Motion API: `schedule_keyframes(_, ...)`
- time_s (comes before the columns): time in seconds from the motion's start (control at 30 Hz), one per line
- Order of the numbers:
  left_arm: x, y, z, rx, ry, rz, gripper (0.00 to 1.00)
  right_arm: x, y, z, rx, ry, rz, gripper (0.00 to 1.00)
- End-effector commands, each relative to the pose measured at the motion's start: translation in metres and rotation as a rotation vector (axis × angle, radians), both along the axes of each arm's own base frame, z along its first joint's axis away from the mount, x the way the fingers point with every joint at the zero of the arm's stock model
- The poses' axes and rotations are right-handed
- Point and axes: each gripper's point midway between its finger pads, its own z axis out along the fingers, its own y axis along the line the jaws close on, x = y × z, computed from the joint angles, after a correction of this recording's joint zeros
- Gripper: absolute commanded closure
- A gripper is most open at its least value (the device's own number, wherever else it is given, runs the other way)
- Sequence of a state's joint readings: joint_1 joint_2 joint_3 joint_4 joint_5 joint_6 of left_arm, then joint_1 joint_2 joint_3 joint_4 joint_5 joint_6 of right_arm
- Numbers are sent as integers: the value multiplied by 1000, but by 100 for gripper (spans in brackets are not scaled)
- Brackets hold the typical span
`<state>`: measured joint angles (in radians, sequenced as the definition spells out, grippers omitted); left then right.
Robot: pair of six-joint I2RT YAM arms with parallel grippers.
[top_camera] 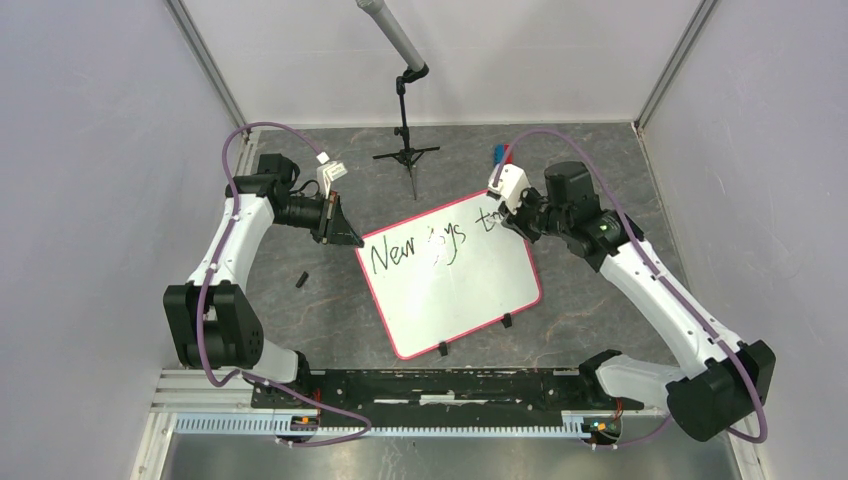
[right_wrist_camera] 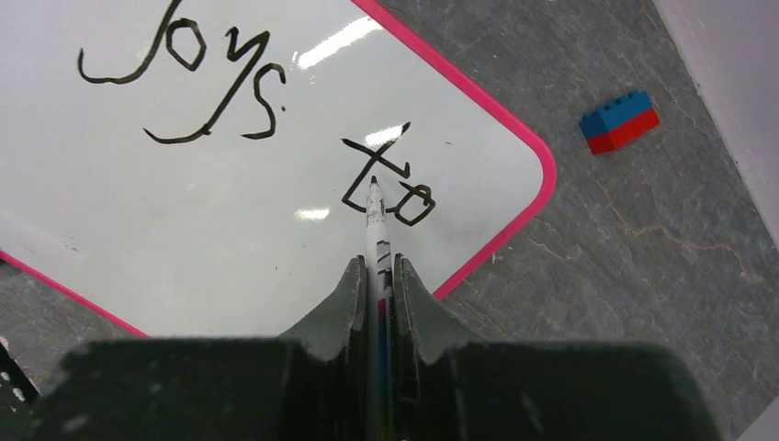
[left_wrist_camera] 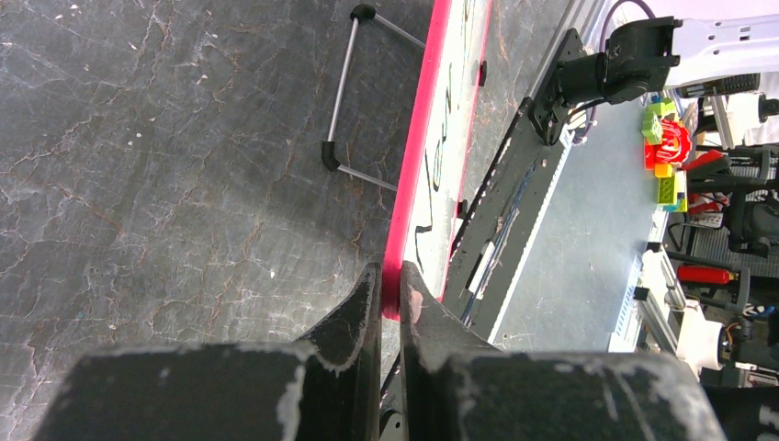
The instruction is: Write a sentence on the whiteboard
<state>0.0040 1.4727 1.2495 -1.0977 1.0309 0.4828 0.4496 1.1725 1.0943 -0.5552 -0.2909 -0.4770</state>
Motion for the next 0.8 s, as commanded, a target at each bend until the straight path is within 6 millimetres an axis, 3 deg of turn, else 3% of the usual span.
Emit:
schedule_keyframes(0.0, 0, -4, -7, 20, -25, -37, 98, -8, 11, 38, 76, -43, 58, 100)
schedule_keyframes(0.37, -1, -5, -9, 12, -8, -36, 95, -49, 41, 24, 144, 52, 219, 100)
schedule_keyframes(0.77, -1, -6, -9, 6, 6, -31, 74, -99, 91, -10, 118, 79, 388, 100)
